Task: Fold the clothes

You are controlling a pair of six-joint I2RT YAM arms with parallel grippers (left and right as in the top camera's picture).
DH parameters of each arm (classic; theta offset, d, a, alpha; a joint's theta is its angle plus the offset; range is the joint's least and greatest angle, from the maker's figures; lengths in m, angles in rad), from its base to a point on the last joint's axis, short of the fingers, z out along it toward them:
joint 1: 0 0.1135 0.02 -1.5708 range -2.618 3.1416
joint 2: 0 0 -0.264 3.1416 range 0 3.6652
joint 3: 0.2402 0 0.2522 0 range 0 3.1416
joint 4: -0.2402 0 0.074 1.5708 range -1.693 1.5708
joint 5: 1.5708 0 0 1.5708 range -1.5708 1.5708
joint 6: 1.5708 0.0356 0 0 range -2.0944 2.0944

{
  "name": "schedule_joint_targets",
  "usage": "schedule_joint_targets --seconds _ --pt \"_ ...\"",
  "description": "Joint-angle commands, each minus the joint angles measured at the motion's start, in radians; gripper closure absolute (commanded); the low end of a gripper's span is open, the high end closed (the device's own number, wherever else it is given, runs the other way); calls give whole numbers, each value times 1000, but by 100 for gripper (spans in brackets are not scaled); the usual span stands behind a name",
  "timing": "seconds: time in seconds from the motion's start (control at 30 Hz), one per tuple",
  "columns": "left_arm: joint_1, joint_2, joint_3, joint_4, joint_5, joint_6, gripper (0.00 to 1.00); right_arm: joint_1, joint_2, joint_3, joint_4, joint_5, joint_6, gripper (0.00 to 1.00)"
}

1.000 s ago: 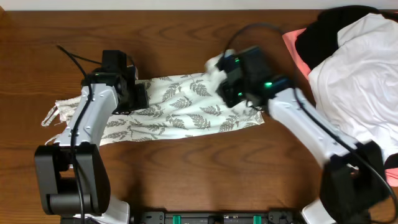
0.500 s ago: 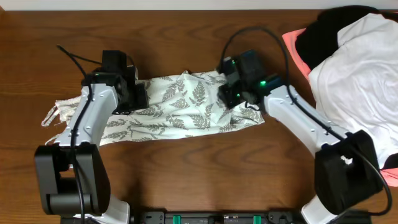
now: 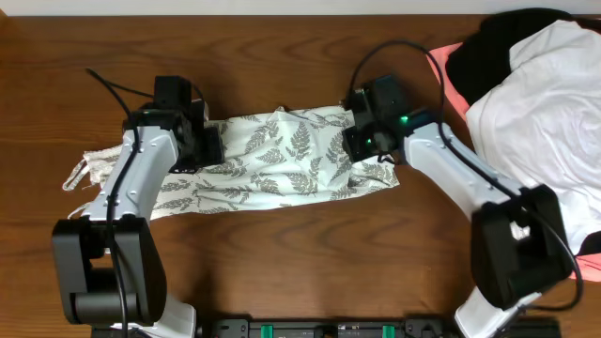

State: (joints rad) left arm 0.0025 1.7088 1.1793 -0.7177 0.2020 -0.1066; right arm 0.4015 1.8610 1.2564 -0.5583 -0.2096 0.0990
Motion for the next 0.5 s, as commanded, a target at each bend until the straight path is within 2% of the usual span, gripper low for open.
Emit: schedule_joint_targets --seconds 0.0,0.2,0.47 --pt "-2 12 0 -6 -15 9 52 13 61 6 -14 -55 28 74" --pt "-2 12 0 -8 -15 9 52 48 113 5 -48 -185 5 78" --pt "-2 12 0 -8 -15 9 52 30 72 6 -44 -179 4 79"
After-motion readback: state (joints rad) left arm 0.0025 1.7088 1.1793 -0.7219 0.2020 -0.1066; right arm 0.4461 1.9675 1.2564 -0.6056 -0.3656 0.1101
